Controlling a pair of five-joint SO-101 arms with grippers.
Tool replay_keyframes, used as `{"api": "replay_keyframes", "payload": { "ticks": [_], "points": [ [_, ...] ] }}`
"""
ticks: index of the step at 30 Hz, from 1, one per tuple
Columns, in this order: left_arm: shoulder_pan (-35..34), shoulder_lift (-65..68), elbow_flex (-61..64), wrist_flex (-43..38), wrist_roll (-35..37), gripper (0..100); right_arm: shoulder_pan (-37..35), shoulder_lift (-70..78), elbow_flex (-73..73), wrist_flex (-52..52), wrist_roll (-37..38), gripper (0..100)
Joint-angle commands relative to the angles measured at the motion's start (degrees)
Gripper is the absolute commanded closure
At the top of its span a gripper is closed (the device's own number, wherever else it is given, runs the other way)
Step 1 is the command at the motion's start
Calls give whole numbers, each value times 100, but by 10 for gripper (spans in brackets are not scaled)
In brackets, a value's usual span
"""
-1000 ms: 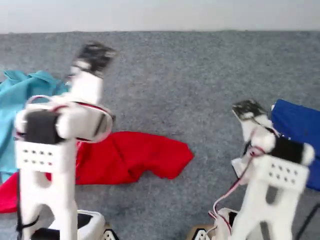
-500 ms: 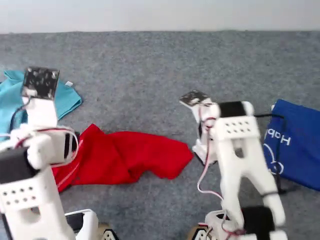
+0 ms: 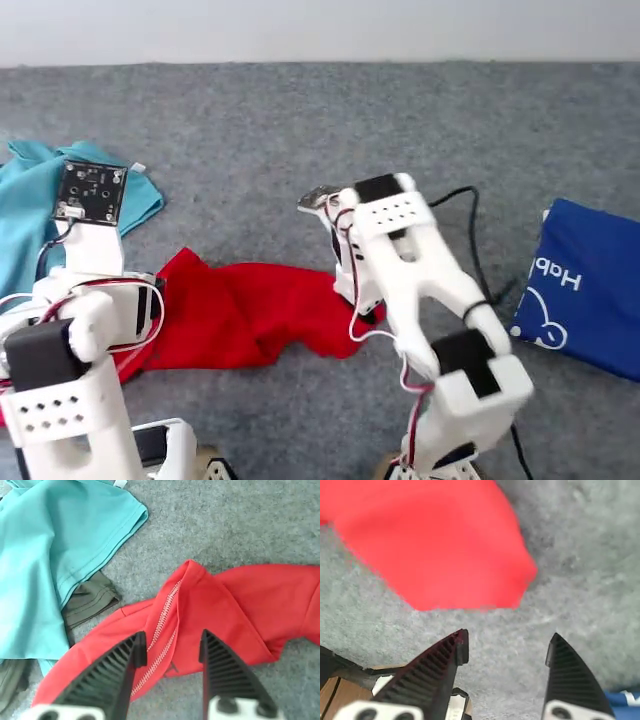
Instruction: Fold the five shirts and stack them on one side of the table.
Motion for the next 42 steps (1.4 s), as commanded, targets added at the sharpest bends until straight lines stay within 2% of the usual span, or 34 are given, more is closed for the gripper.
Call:
{"api": "replay_keyframes", "payload": {
  "ticks": [1,13,20,23,28,34,38,42],
  "points": [
    [-35,-62,-22,-114,-62,823,-40,295,-484,-75,-167,740],
    [-35,-53,-13,-114,-62,823,-470,1622,-1240,-127,-255,787],
    [-35,-53,119,-281,-62,823,-611,1877,-1284,-321,-246,917],
    [-35,-53,215,-325,-62,823,-593,1736,-1319,-242,-246,994],
    [-88,-53,224,-387,-26,823,-286,1059,-1336,127,-193,988],
    [-818,0,224,-862,-35,819,259,110,-1327,620,114,988],
    [-782,721,145,-844,-88,819,453,-303,-1319,778,202,988],
    [-765,1802,-418,-791,-475,818,444,-470,-1310,778,185,988]
  ]
}}
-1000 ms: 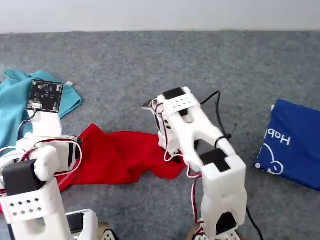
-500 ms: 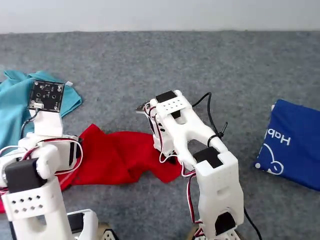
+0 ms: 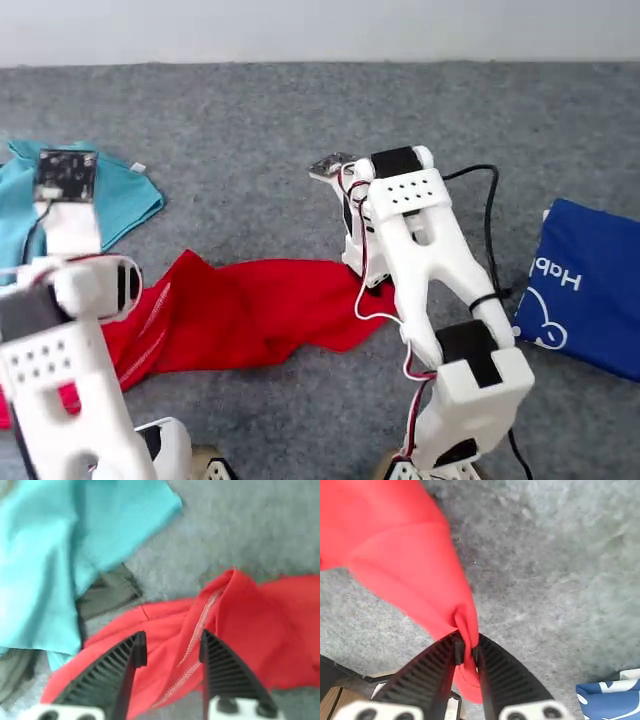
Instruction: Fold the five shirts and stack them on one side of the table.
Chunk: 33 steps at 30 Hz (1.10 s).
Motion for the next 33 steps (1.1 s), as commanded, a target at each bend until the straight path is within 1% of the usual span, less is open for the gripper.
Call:
{"api": "replay_keyframes", "payload": {
  "ticks": [1,5,9,17,26,33],
  "points": [
    [-18,897,-796,44,-404,812,57,-400,-149,154,26,988],
    [255,2075,-1851,615,-967,746,57,-400,-149,145,9,988],
    [651,3226,-2941,1275,-1266,735,66,-400,-149,136,9,988],
    [1319,4774,-3899,1266,-1310,735,84,-400,-141,136,9,988],
    [1345,6198,-4418,1257,-1336,735,84,-400,-141,145,9,988],
    [1345,6593,-4453,1257,-1705,736,84,-435,-141,154,9,988]
  ]
}}
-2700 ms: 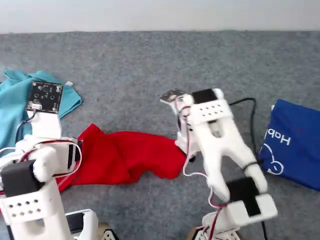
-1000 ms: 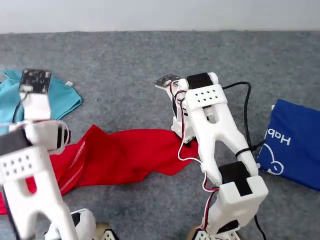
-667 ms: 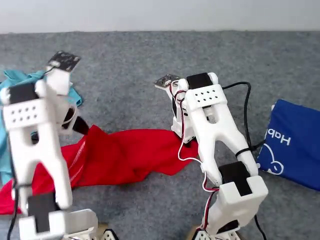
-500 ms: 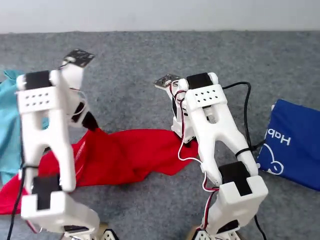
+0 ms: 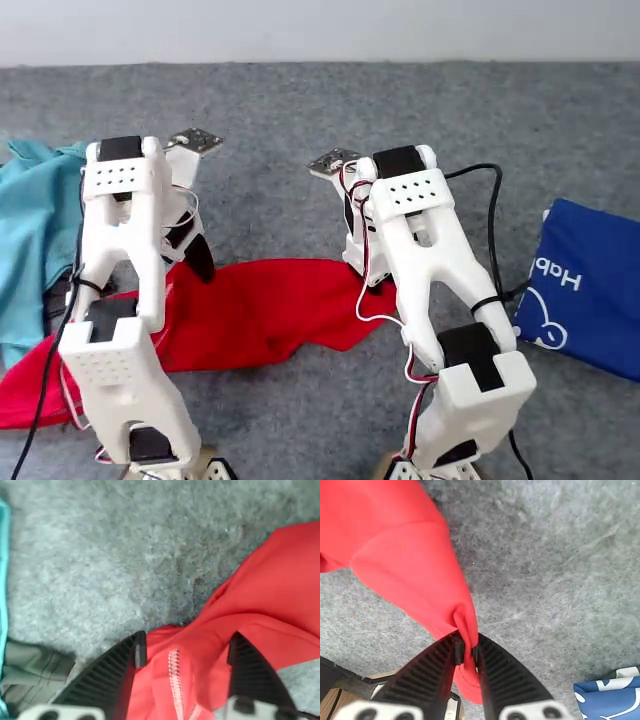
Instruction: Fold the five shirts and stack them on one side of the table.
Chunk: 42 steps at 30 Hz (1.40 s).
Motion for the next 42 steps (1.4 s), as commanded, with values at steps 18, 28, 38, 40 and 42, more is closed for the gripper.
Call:
{"api": "replay_keyframes", "payload": {
  "ticks": [18,28,38,40,42],
  "points": [
    [35,-44,-171,114,-149,928,75,-374,70,84,-193,988],
    [35,-141,75,114,-123,987,92,-382,35,75,-193,988],
    [35,-3121,127,105,791,987,1042,-646,-1635,286,-185,988],
    [-44,-3692,119,97,1002,987,1077,-910,-1811,286,-185,988],
    [-193,-4149,101,9,1204,987,1086,-1235,-1925,277,-176,988]
  ]
}}
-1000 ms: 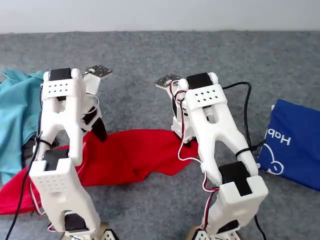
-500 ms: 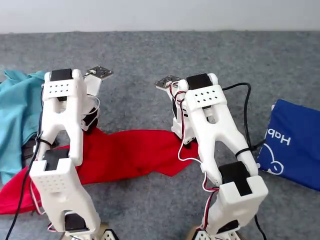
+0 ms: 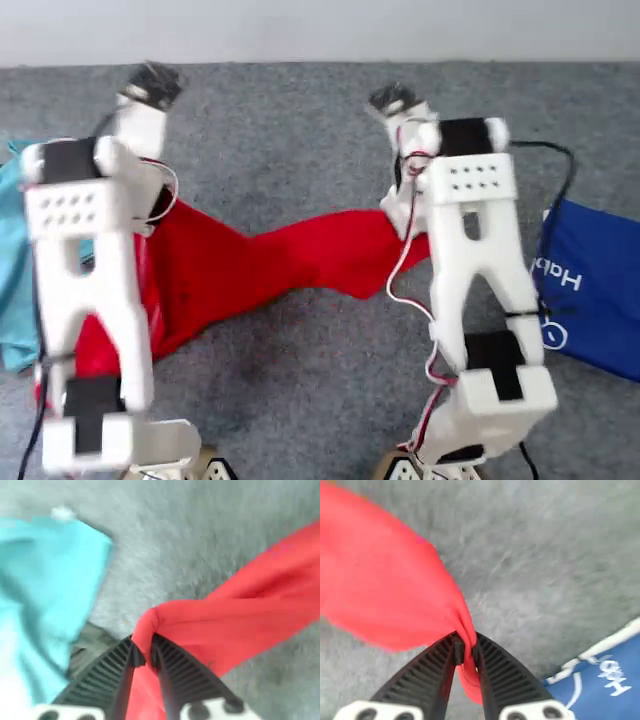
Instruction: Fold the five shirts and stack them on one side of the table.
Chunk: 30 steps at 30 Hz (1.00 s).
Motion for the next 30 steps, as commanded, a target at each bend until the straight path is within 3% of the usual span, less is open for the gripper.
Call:
{"api": "replay_keyframes", "payload": {
  "ticks": [1,10,15,26,30],
  "points": [
    [-246,-1090,-66,-79,396,987,101,-866,-440,233,-44,988],
    [-686,-2760,-66,-976,536,987,101,-2141,-1442,163,-18,988],
    [-686,-3455,-66,-1741,536,987,119,-2404,-2382,-541,-18,988],
    [-686,-4000,-75,-2813,510,987,127,-2484,-3974,-1727,0,988],
    [-659,-4105,-75,-2945,501,987,136,-2492,-4536,-1648,563,988]
  ]
}}
